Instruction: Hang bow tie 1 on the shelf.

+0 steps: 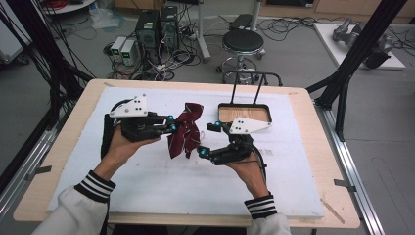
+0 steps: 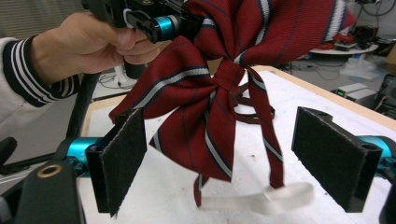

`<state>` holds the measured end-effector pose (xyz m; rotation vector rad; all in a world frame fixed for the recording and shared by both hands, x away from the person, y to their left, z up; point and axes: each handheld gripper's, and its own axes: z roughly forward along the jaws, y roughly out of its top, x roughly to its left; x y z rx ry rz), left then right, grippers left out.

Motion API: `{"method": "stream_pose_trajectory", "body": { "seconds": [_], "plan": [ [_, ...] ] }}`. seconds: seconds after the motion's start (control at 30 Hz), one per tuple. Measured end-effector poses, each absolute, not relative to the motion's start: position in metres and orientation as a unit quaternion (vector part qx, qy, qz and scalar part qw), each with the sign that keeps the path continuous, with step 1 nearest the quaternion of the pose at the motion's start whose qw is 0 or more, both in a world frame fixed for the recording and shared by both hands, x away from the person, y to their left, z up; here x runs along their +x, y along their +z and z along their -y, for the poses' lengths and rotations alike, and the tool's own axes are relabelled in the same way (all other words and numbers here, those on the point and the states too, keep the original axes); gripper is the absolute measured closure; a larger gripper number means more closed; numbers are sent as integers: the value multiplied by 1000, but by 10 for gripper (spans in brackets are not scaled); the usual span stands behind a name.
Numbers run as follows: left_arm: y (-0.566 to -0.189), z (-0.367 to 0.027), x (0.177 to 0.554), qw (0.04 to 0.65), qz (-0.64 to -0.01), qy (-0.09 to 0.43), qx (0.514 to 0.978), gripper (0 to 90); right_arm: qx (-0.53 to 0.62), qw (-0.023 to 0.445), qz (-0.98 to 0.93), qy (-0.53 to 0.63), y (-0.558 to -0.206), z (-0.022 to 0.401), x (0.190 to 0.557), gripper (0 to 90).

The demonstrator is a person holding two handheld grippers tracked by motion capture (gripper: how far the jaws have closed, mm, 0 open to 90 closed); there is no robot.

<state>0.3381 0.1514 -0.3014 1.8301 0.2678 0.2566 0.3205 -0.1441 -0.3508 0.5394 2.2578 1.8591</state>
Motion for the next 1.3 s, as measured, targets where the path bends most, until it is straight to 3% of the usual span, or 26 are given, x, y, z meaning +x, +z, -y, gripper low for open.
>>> {"method": "stream_pose_trajectory", "body": {
  "seconds": [0.57, 0.8, 0.9, 0.93, 0.97, 1.03, 1.3],
  "plan": [
    [-294, -145, 334, 601, -103, 114, 784, 867, 173, 51, -769, 613, -355, 131, 327, 270],
    [-293, -142, 332, 600, -100, 115, 785, 867, 174, 40, -766, 617, -356, 131, 327, 390],
    [-293, -141, 333, 598, -99, 117, 786, 867, 175, 43, -769, 613, -356, 130, 327, 580],
    [-293, -141, 333, 598, -99, 117, 786, 867, 175, 43, -769, 613, -356, 130, 327, 580],
    [-293, -141, 333, 599, -98, 116, 786, 867, 175, 42, -771, 611, -356, 130, 326, 700],
    [-294, -141, 332, 598, -99, 116, 787, 867, 174, 45, -773, 609, -355, 130, 325, 810],
    [-297, -146, 334, 593, -106, 120, 789, 867, 169, 58, -772, 611, -353, 134, 324, 859]
  ]
}}
